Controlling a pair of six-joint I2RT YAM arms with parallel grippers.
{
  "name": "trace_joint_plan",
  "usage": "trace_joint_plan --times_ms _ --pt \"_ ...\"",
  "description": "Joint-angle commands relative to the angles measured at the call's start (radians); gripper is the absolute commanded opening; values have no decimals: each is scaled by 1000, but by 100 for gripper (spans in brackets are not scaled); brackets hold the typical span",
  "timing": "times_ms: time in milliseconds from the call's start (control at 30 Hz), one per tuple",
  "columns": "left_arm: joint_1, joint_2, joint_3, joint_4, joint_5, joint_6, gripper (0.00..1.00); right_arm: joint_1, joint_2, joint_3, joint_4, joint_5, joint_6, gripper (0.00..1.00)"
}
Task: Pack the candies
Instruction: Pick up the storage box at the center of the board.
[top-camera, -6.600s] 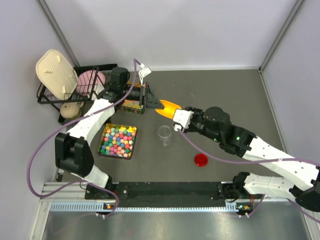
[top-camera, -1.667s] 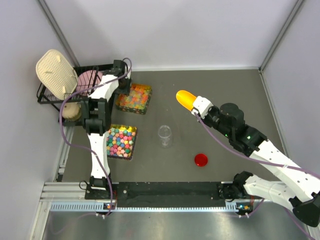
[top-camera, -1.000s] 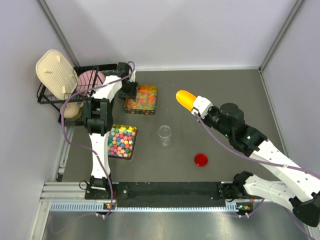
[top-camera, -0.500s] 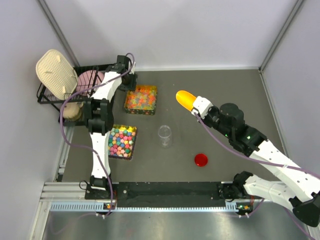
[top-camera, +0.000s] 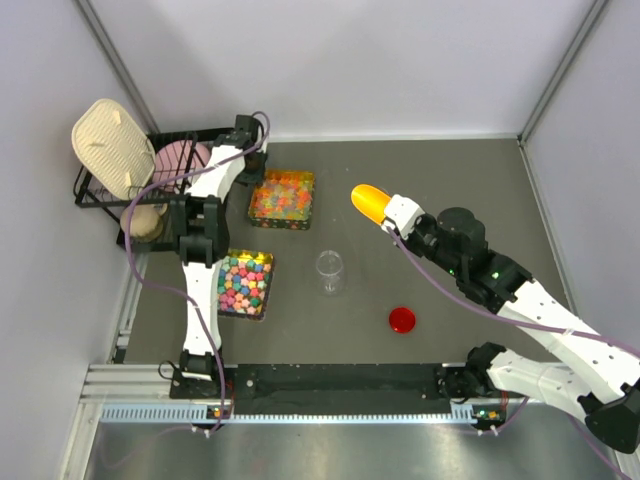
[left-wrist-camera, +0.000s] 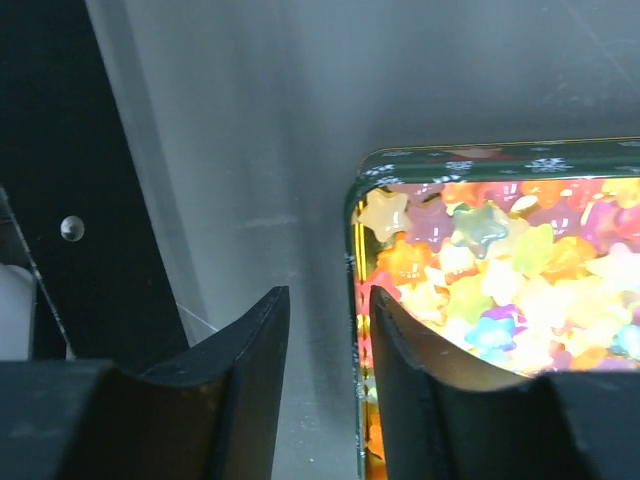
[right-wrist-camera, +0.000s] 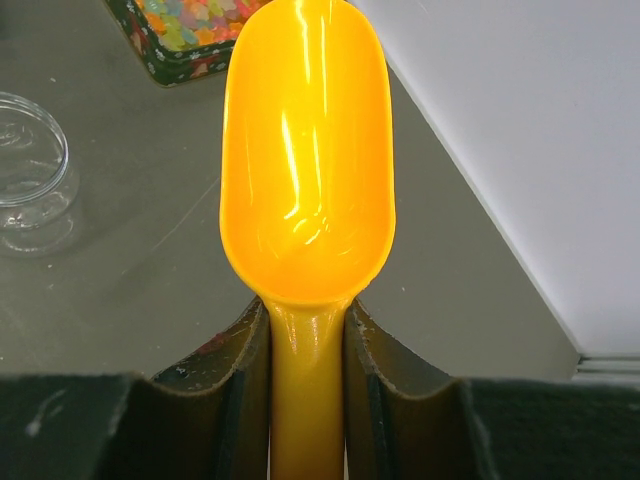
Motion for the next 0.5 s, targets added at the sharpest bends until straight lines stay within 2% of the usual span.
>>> trace_joint_plan --times_ms 0,233,467 --pt "7 10 35 32 -49 19 40 -6 -7 3 33 -8 9 0" --pt "7 22 27 37 -55 19 32 -6 -7 4 32 -13 11 0" --pt "7 54 38 31 -44 22 31 -6 -7 8 29 -16 14 0"
